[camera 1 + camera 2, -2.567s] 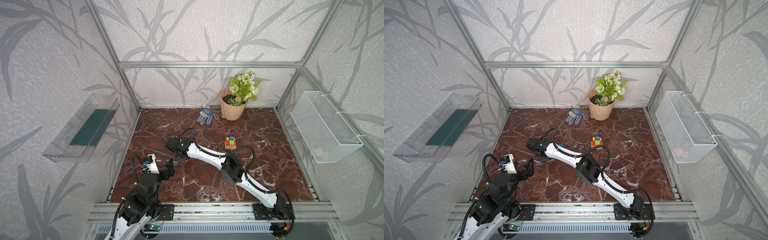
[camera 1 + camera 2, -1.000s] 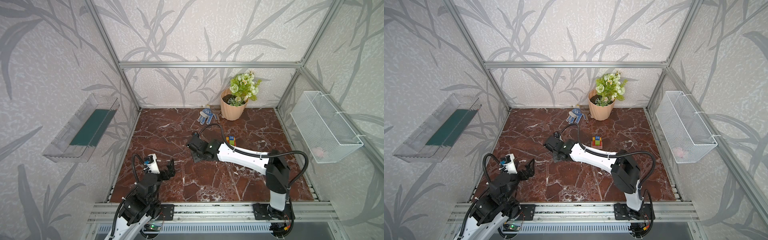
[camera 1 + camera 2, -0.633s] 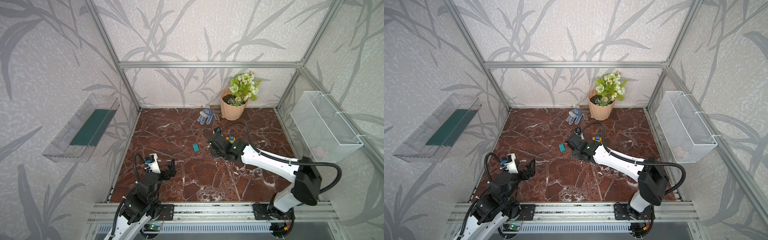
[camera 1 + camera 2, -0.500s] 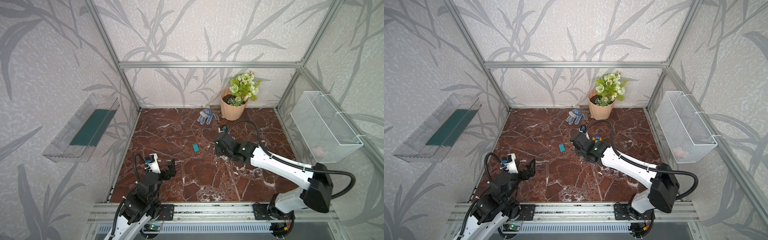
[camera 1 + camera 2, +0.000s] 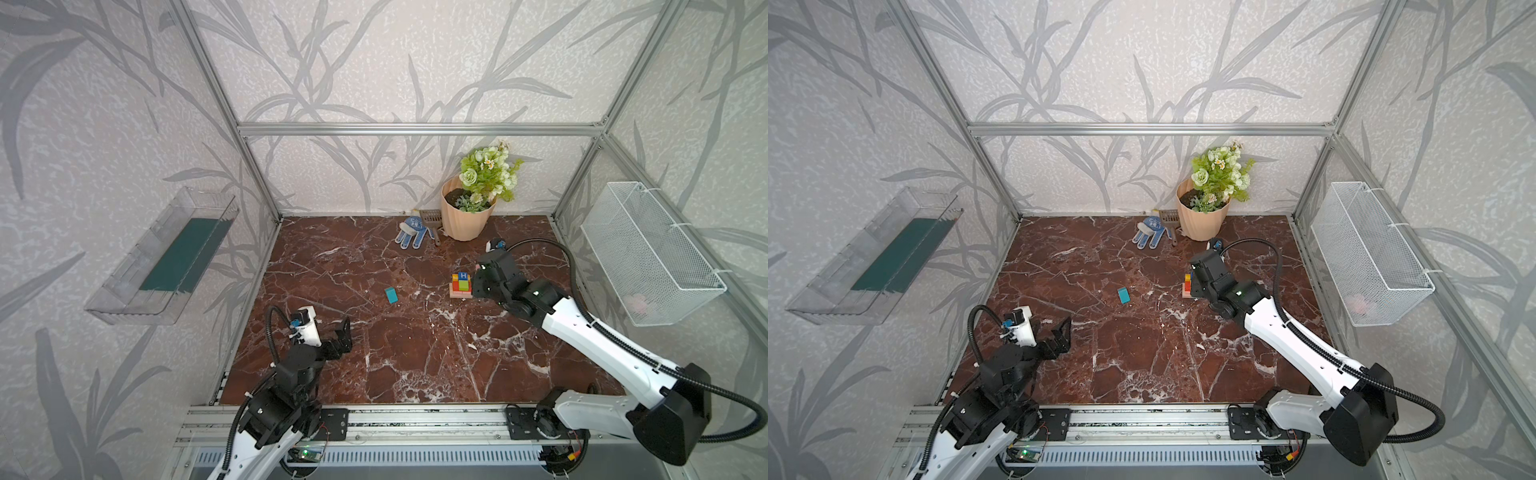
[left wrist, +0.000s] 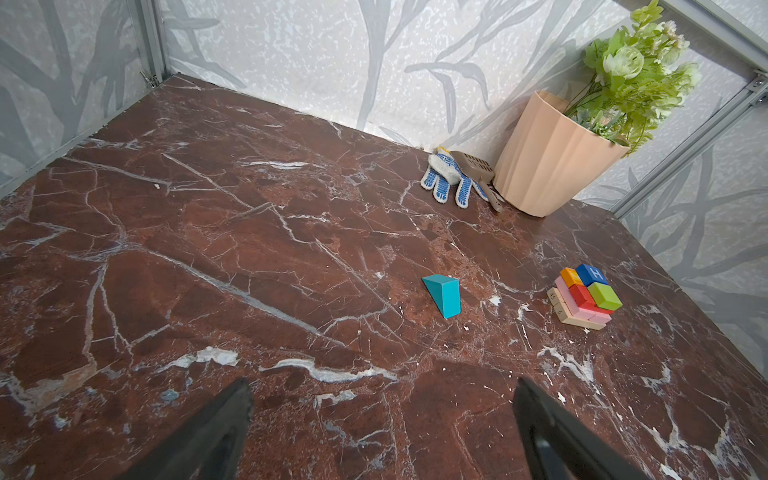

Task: Build the wood block tower
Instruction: 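Lift the pink block with the right gripper and carry it to the stack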

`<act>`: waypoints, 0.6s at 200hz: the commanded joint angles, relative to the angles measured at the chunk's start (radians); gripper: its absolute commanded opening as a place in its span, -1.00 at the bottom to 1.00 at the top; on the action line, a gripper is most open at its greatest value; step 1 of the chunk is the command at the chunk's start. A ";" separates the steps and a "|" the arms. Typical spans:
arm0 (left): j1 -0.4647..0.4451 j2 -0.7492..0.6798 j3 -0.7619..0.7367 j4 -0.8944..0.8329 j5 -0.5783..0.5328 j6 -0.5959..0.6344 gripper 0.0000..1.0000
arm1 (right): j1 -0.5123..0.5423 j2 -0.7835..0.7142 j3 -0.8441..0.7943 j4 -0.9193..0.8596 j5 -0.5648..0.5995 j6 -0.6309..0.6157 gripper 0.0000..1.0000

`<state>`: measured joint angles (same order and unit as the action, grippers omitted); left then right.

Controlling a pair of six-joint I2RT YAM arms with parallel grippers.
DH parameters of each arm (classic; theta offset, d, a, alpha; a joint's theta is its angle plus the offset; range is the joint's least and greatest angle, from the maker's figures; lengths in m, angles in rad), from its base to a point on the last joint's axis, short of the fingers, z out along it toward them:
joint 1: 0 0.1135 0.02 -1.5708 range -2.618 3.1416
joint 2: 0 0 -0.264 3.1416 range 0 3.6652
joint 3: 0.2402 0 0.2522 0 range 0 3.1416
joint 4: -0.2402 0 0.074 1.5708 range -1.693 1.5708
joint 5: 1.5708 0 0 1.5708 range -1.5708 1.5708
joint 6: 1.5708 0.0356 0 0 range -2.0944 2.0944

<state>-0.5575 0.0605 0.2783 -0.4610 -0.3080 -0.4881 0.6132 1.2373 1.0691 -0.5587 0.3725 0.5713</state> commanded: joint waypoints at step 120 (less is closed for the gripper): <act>-0.005 0.003 0.003 0.013 0.003 0.008 0.99 | -0.124 0.331 0.218 -0.082 -0.222 -0.051 -0.76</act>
<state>-0.5575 0.0605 0.2783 -0.4557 -0.3035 -0.4858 0.4904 1.5227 1.2350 -0.5926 0.1829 0.5331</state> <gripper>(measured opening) 0.992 0.307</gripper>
